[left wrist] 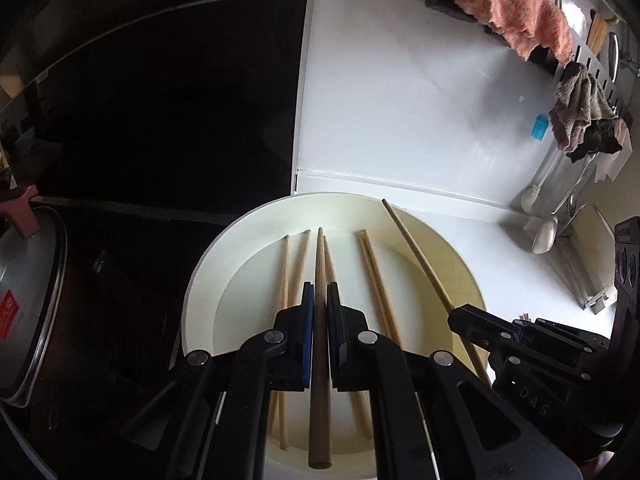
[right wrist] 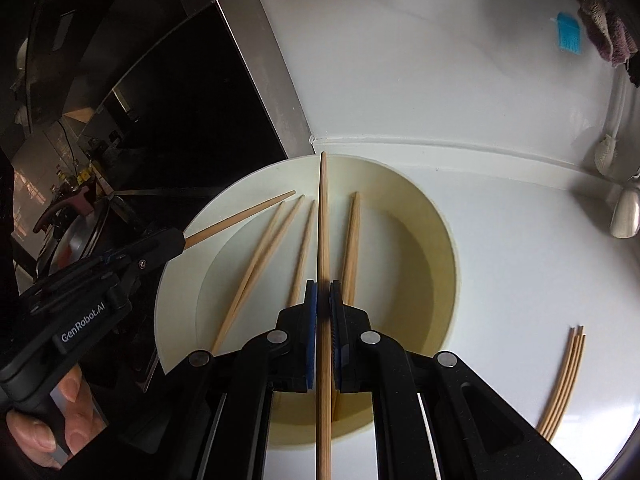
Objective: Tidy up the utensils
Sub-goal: 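Open both tools to release the chopsticks into the basin, then move both open tools back to the chopsticks on the counter, then close the right tool on a separated chopstick while the left tool grasps another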
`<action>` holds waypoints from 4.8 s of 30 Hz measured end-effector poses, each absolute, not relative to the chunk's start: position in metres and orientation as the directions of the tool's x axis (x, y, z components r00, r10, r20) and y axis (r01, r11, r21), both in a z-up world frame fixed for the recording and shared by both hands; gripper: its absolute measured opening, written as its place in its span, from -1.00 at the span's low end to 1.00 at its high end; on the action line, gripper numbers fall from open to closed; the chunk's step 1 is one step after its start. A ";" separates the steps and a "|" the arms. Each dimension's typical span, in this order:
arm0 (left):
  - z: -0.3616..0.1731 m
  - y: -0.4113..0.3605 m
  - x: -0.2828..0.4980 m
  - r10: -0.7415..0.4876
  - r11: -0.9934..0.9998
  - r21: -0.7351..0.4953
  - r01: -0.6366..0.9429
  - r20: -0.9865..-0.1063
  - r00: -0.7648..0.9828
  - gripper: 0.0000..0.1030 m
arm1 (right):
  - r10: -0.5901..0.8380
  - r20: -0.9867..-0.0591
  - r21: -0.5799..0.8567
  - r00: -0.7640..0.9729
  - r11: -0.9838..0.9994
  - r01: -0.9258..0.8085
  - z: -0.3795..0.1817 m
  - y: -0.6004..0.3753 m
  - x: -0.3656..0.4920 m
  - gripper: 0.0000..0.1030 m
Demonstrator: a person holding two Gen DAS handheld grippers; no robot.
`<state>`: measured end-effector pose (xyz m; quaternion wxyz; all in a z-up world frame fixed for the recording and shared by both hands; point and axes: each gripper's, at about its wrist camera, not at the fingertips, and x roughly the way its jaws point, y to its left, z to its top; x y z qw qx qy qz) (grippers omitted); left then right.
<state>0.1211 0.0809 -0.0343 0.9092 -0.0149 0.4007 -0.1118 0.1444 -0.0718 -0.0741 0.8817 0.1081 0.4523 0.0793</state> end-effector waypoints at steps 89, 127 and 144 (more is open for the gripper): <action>-0.113 -0.096 -0.005 -0.304 0.913 -0.061 0.402 -0.760 0.574 0.86 | -0.104 -0.803 0.153 0.587 0.916 0.371 -0.171 -0.248 -0.045 0.07; -0.133 -0.131 -0.012 -0.309 0.884 -0.048 0.465 -0.807 0.504 0.86 | -0.212 -0.803 0.003 0.557 0.933 0.360 -0.179 -0.251 -0.049 -0.04; -0.161 -0.161 -0.012 -0.284 0.867 -0.040 0.496 -0.858 0.427 0.86 | -0.178 -0.801 0.046 0.571 0.933 0.356 -0.176 -0.288 -0.069 -0.04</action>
